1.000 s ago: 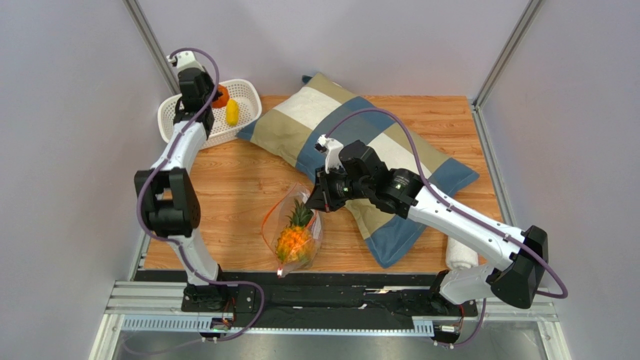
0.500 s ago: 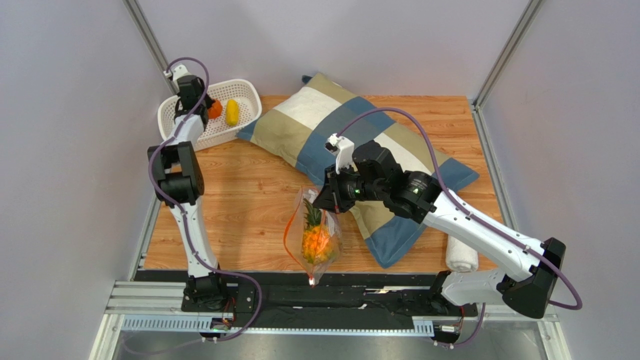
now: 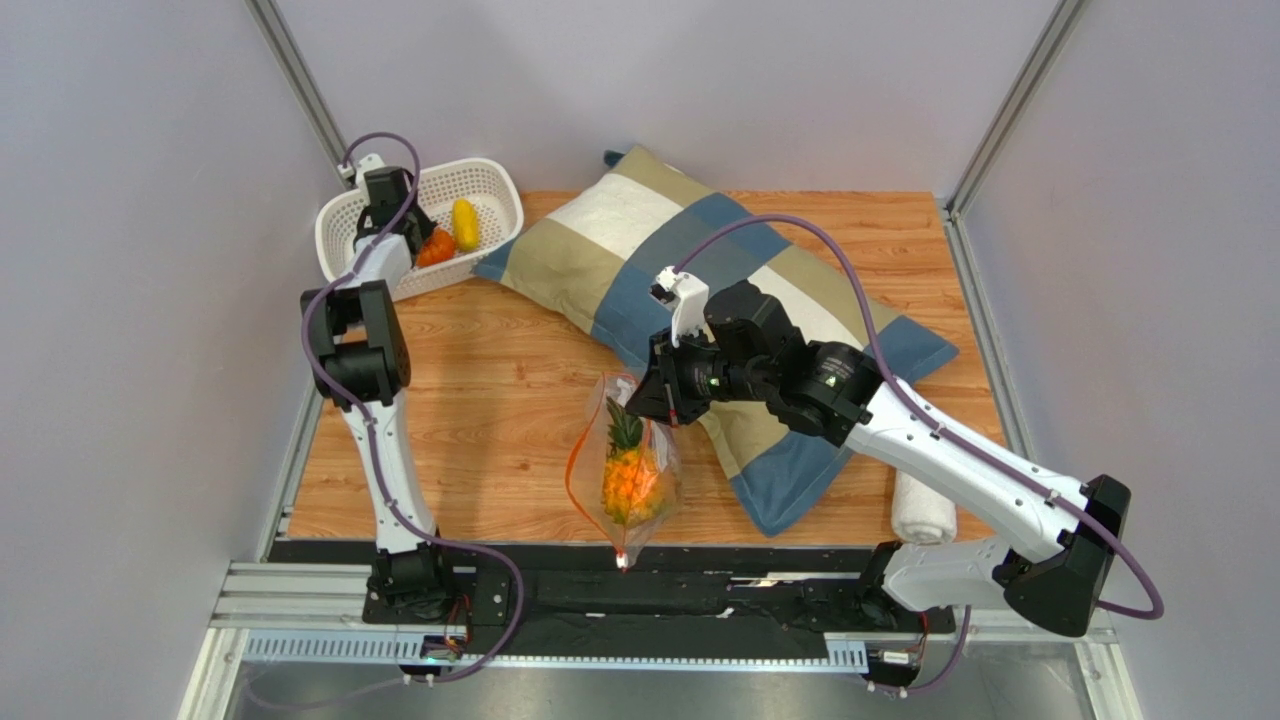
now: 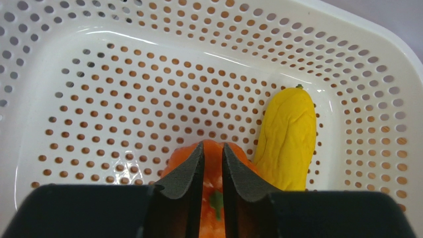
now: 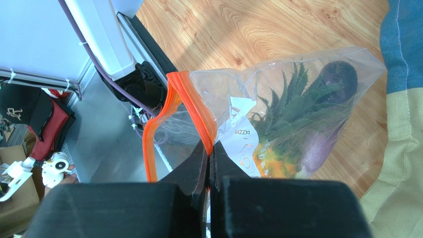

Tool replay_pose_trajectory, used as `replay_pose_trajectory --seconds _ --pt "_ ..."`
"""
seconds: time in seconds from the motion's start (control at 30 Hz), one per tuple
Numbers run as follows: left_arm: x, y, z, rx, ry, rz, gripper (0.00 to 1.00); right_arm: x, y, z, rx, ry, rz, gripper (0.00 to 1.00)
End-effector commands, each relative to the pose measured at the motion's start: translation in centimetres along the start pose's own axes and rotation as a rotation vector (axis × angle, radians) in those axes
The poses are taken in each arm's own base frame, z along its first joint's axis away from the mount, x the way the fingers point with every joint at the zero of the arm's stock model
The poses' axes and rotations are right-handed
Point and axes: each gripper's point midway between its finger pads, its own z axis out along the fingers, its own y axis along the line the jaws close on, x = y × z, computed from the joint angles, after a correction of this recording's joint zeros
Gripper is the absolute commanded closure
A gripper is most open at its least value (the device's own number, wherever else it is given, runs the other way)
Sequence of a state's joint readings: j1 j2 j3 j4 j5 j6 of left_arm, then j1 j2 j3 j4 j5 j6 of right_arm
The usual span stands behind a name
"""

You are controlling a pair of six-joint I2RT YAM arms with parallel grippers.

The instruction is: Open the zip-top bag and remove the fake food

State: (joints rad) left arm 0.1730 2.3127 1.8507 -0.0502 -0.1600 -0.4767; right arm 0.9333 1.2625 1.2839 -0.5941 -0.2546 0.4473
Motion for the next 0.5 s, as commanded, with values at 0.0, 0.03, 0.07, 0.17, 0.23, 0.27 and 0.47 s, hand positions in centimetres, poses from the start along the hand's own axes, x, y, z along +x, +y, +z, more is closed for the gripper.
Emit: replay_pose_trajectory --seconds 0.0,0.03,0.07,0.17,0.23,0.27,0.47 --pt "-1.6 0.2 -0.4 0.010 0.008 -0.024 0.67 -2.1 1.3 -0.7 -0.036 -0.072 -0.011 1.00" --pt "-1.7 0.3 -0.7 0.002 0.014 -0.024 0.61 -2.1 1.4 -0.7 -0.041 -0.072 -0.010 1.00" --pt "-2.0 0.5 -1.0 -0.016 0.009 -0.017 0.58 -2.1 1.4 -0.7 -0.041 -0.072 -0.011 1.00" --pt "-4.2 0.2 -3.9 -0.028 -0.027 0.008 0.50 -2.0 1.2 -0.5 -0.035 -0.070 -0.001 1.00" --pt "-5.8 0.0 -7.8 -0.039 -0.035 -0.012 0.50 -1.9 1.0 -0.3 -0.028 -0.067 -0.001 1.00" --pt "-5.8 -1.0 -9.4 -0.012 -0.021 -0.068 0.50 -1.7 0.8 -0.2 -0.020 -0.062 -0.004 1.00" --pt "-1.3 -7.2 -25.0 0.321 0.039 -0.254 0.50 -3.0 0.6 1.1 0.000 -0.070 -0.009 1.00"
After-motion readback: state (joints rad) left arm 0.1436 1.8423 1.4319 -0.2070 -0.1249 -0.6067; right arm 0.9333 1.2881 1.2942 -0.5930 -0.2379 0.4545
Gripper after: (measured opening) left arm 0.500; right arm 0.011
